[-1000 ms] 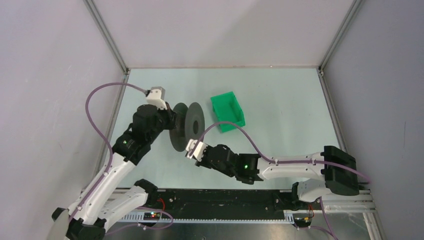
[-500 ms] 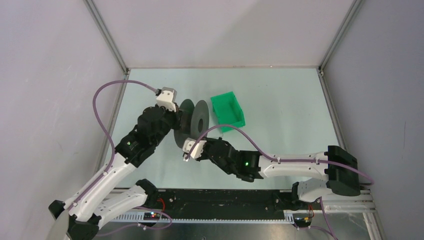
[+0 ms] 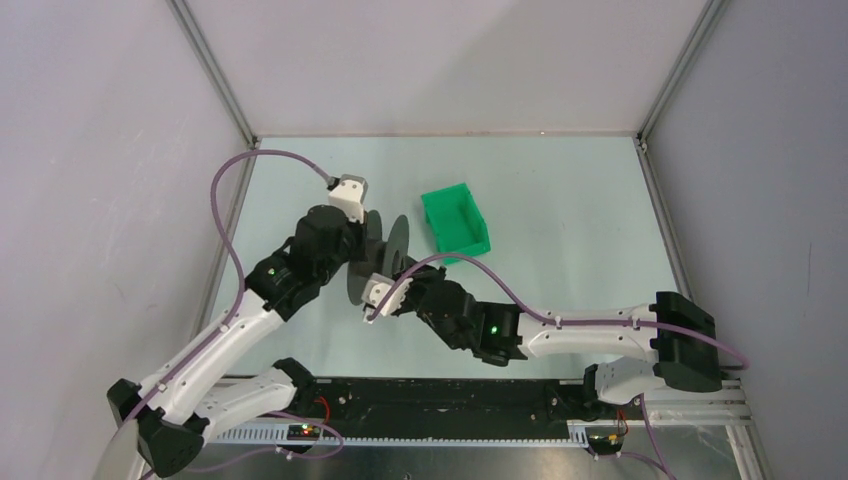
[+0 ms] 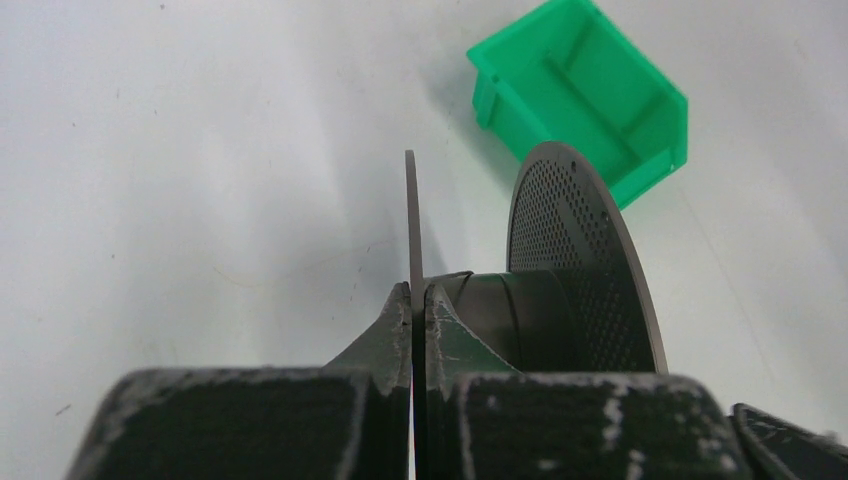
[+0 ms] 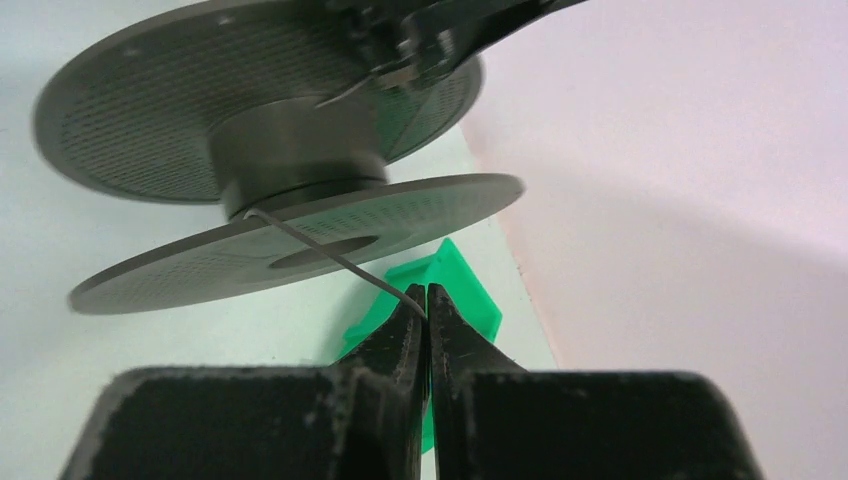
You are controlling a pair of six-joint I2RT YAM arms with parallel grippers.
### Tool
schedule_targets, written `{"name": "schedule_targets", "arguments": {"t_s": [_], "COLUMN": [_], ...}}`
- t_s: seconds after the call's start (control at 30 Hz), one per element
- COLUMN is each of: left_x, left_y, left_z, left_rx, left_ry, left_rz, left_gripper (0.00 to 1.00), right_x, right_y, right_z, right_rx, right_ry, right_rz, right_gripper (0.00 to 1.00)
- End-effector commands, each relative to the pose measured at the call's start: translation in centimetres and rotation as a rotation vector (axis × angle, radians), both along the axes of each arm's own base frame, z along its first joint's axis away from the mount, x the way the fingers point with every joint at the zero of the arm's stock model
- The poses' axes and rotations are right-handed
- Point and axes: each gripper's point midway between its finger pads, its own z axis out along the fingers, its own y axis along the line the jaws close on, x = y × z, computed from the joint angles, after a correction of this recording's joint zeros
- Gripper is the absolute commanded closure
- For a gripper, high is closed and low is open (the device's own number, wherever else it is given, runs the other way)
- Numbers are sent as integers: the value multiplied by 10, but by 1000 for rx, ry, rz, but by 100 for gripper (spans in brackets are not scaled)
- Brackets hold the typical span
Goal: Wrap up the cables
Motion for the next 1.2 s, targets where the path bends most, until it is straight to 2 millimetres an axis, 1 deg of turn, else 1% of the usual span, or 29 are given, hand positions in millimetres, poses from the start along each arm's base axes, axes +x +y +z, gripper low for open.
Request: {"name": "schedule_targets", "arguments": {"t_s": [0.0,0.13,0.2,0.27,0.3,0.33,0.37,0.4,0.43,0.5,0.53,0.57,0.6,0.63,0.67,0.7,0.77,0.8,0.83,0.87,0.9,0.93,0.97,1.0,1.03,1.07,1.1,1.13,1.17], "left_x": [-8,-13,-18,-26,-31,-34,-37,-40,-44,-50,-51,-56,-60,-61,-65,-67,-73,-76,-79,-82,-85,-88,-90,-92,-94,-95,-97,-98,-100], "left_y": [13,8,2,-5,-9,-10,-13,-14,-17,-20,-20,-25,-29,-30,-33,-33,-35,-37,-36,-38,-36,-37,-36,-36,-34,-34,-34,-35,-36], "left_z": [-7,-13,-16,-16,-18,-16,-18,-17,-19,-17,-14,-14,-11,-9,-6,-2,5,7,13,16,21,24,30,33,39,43,46,50,52], "left_rx": [119,126,123,114,113,106,105,99,91,81,78,66,50,41,25,12,-17,-38,-51,-67,-79,-93,-108,-122,-134,-148,-157,-173,-183], "left_ry": [49,70,77,71,76,68,70,66,73,66,56,60,55,55,50,42,35,38,26,26,14,16,2,5,-8,-10,-13,-11,-8], "left_rz": [-12,-54,-110,-183,-227,-244,-277,-289,-314,-355,-363,-399,-426,-436,-454,-461,-478,-484,-490,-501,-504,-509,-508,-504,-502,-500,-499,-502,-507], "left_gripper": [100,100,100,100,100,100,100,100,100,100,100,100,100,100,100,100,100,100,100,100,100,100,100,100,100,100,100,100,100], "right_x": [17,25,31,42,43,48,49,54,54,57,60,60,61,58,58,54,57,50,52,45,43,34,32,25,21,19,18,16,16], "right_y": [-23,-25,-27,-34,-34,-41,-40,-46,-45,-50,-56,-59,-62,-65,-69,-72,-84,-84,-90,-87,-88,-85,-85,-83,-83,-84,-85,-86,-87], "right_z": [72,75,73,71,72,72,71,70,68,62,56,47,48,37,35,26,15,9,9,0,0,-8,-8,-17,-15,-25,-24,-32,-29], "right_rx": [189,190,195,207,234,236,253,248,269,277,263,263,276,274,281,284,310,321,337,338,352,352,367,369,384,385,404,408,430], "right_ry": [-101,-115,-103,-78,-59,-49,-26,-12,16,69,98,147,175,234,274,331,397,436,449,496,510,554,562,600,604,628,625,643,635], "right_rz": [-134,-141,-141,-153,-143,-155,-136,-144,-126,-118,-113,-118,-98,-98,-74,-72,-64,-25,-25,14,32,73,91,115,137,130,136,129,136], "right_gripper": [95,96,96,96,95,95,95,95,95,95,96,96,96,96,96,96,95,95,95,94,94,93,93,91,91,90,90,90,90]}}
